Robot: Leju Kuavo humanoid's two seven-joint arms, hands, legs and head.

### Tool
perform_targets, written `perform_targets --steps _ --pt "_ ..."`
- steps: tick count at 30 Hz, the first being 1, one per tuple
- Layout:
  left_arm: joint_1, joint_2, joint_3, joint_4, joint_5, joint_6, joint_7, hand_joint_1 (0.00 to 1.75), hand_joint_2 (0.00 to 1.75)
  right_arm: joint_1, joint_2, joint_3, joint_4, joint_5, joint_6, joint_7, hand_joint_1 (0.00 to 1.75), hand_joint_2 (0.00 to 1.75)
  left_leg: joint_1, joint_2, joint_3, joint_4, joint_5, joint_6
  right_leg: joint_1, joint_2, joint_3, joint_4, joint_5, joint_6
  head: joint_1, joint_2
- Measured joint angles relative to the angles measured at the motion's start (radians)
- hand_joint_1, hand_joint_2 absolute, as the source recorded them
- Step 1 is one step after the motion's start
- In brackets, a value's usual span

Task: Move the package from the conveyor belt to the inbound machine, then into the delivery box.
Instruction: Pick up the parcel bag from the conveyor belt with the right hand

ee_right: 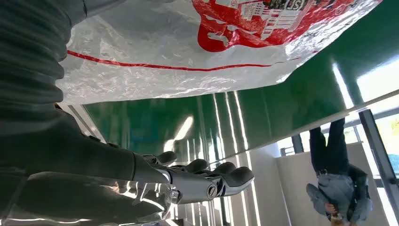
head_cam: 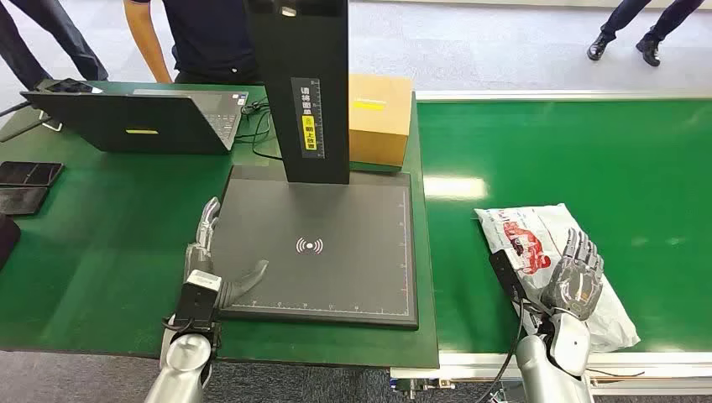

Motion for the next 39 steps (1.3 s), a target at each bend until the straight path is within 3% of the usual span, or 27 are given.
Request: perform_targets --steps 31,33,36,37,39 --pt "0.006 -0.006 0.001 -0.035 -0.018 -0.009 0.028 0.00 1.75 -0.052 -0.012 -0.064 0.193 0.069 0.060 0.093 0.02 1.75 0.000 0.000 0.000 0.000 0.000 0.000 0.000 0.000 0.000 0.000 0.000 0.000 0.000 0.000" --pt "0.006 -0.006 0.001 -0.035 -0.018 -0.010 0.029 0.00 1.75 -0.055 -0.013 -0.069 0.203 0.074 0.066 0.098 0.34 1.75 0.000 0.000 0.000 0.000 0.000 0.000 0.000 0.000 0.000 0.000 0.000 0.000 0.000 0.000" --pt "0.008 -0.006 0.001 -0.036 -0.019 -0.011 0.030 0.00 1.75 -0.056 -0.013 -0.072 0.214 0.078 0.071 0.101 1.26 1.75 0.000 0.000 0.000 0.000 0.000 0.000 0.000 0.000 0.000 0.000 0.000 0.000 0.000 0.000" --pt "0.009 -0.006 0.001 -0.036 -0.019 -0.011 0.030 0.00 1.75 -0.056 -0.013 -0.073 0.218 0.080 0.073 0.101 1.41 1.75 0.000 0.000 0.000 0.000 0.000 0.000 0.000 0.000 0.000 0.000 0.000 0.000 0.000 0.000" --pt "0.011 -0.006 0.001 -0.038 -0.023 -0.011 0.032 0.00 1.75 -0.058 -0.013 -0.073 0.223 0.083 0.078 0.101 1.48 1.75 0.000 0.000 0.000 0.000 0.000 0.000 0.000 0.000 0.000 0.000 0.000 0.000 0.000 0.000"
